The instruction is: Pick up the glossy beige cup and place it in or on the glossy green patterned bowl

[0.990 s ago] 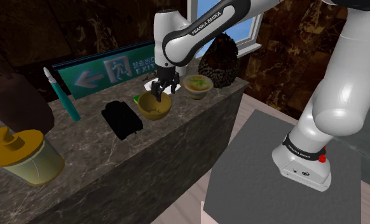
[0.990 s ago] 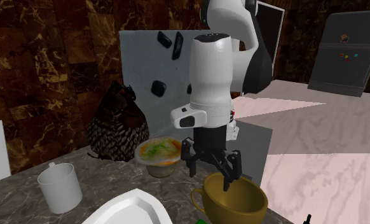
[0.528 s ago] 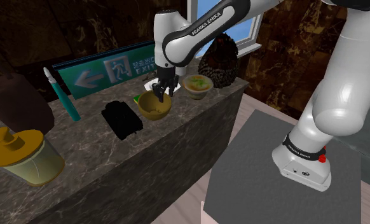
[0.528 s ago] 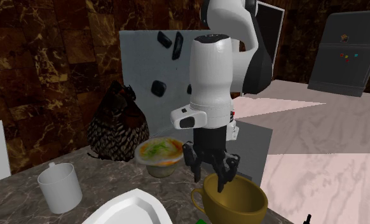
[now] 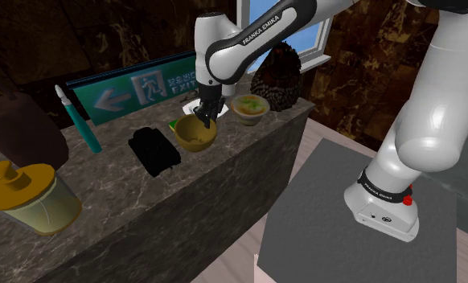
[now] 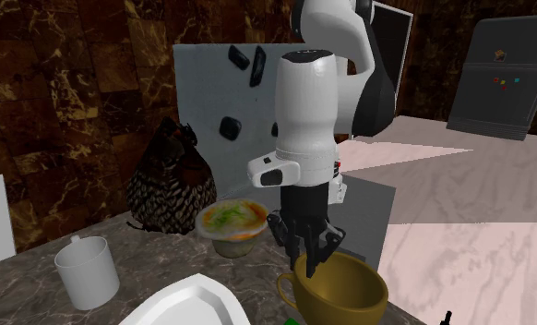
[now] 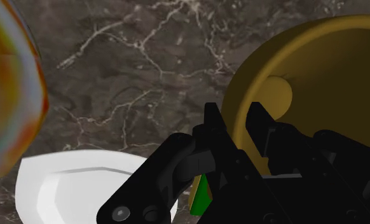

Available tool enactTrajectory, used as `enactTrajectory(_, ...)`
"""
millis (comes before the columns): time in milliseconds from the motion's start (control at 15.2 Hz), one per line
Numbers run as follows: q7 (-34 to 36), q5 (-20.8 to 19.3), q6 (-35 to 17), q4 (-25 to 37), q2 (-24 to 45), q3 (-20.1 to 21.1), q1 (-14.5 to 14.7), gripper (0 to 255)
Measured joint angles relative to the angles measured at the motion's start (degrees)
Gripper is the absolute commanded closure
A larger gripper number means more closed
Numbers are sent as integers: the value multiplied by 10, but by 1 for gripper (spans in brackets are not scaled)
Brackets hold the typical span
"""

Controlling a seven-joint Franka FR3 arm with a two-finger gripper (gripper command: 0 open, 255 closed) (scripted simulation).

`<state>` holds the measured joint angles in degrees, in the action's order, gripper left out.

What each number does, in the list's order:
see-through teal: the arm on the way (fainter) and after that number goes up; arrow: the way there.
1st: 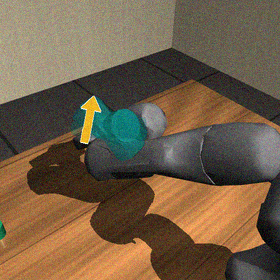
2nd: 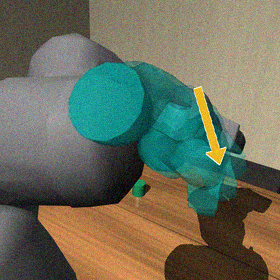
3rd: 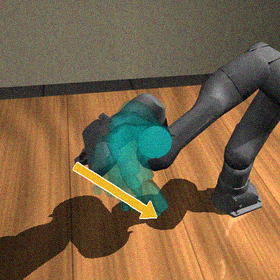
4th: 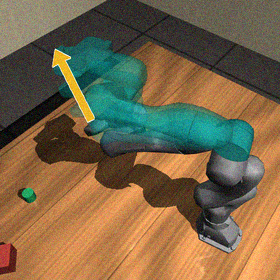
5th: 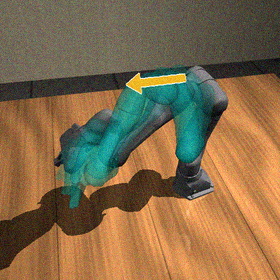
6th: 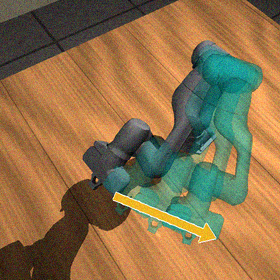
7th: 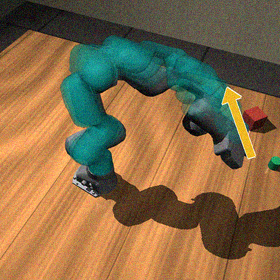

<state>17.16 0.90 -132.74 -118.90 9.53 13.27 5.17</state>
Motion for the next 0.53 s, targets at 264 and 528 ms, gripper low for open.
enactTrajectory(264,-2,2,14,7,-7,0,-1,255)
enactTrajectory(528,-2,6,42,19,-23,1,-1,255)
